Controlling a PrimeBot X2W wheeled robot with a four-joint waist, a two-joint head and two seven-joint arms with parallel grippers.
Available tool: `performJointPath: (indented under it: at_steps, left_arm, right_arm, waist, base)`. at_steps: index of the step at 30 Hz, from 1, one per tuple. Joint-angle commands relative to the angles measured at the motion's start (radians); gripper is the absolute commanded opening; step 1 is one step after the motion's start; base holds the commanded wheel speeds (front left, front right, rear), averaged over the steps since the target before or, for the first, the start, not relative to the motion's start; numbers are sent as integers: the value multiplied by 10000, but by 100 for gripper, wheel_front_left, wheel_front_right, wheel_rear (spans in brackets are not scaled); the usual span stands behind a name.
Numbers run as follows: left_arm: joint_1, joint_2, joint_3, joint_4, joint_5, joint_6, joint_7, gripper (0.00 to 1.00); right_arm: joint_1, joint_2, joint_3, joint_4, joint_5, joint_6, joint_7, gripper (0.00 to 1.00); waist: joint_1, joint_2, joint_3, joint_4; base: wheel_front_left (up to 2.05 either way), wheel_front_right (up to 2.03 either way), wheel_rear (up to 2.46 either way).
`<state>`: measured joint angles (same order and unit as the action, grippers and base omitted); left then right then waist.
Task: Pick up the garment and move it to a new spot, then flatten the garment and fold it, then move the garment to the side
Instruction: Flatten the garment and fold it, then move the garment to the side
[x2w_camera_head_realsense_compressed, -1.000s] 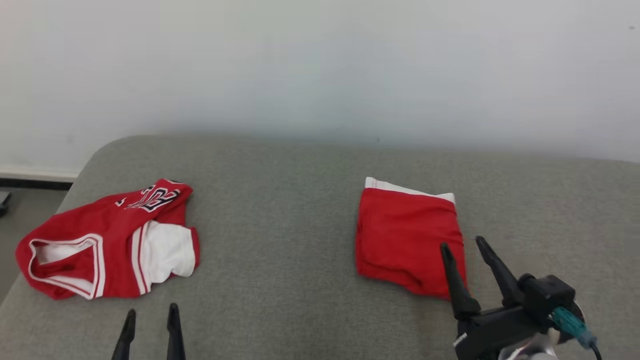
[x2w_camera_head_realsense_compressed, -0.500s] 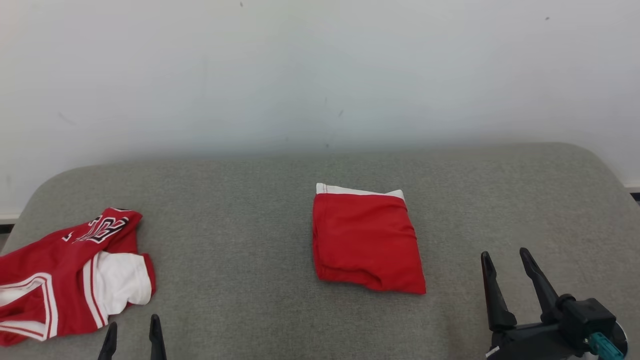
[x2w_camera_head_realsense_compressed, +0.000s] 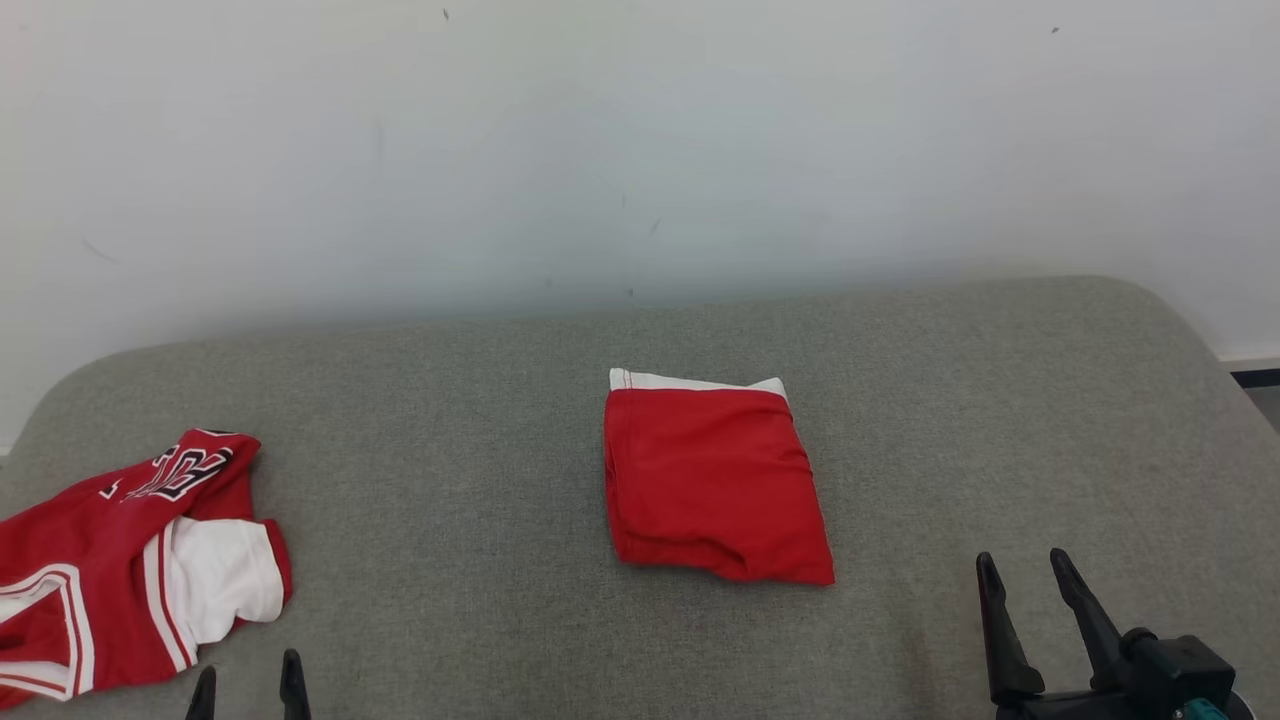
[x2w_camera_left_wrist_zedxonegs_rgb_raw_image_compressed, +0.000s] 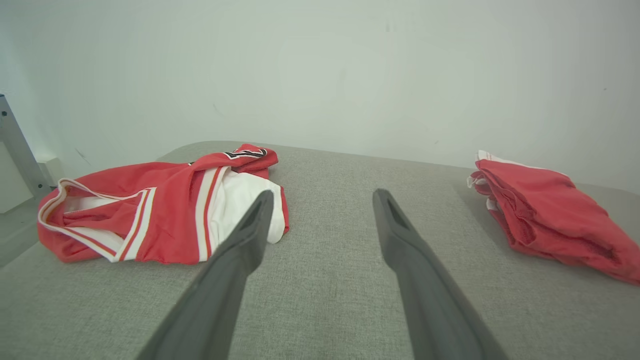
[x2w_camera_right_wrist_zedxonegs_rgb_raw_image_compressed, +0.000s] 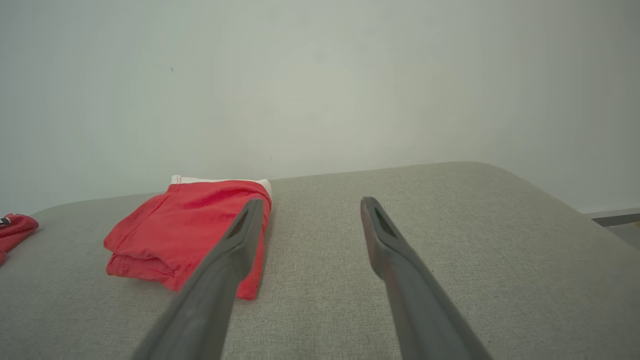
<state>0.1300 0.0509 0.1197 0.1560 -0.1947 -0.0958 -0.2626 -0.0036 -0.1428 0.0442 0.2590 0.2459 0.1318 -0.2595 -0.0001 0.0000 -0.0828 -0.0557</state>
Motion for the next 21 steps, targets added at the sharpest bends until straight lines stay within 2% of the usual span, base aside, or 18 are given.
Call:
performJointPath:
  at_steps: [1,21]
  left_arm:
    - [113,-9,106,40,20,-1,-31,100]
    - [208,-11,299,-37,74,-28,-31,100]
  right_arm:
    - [99,-30,29,67,65,-25,-51,100]
    - [-168,106,308,221,300,-25,-64,100]
  waist:
    - [1,0,-5,21]
    - [1,0,71,-4]
  base:
    - [0,0,0]
    - [0,0,0]
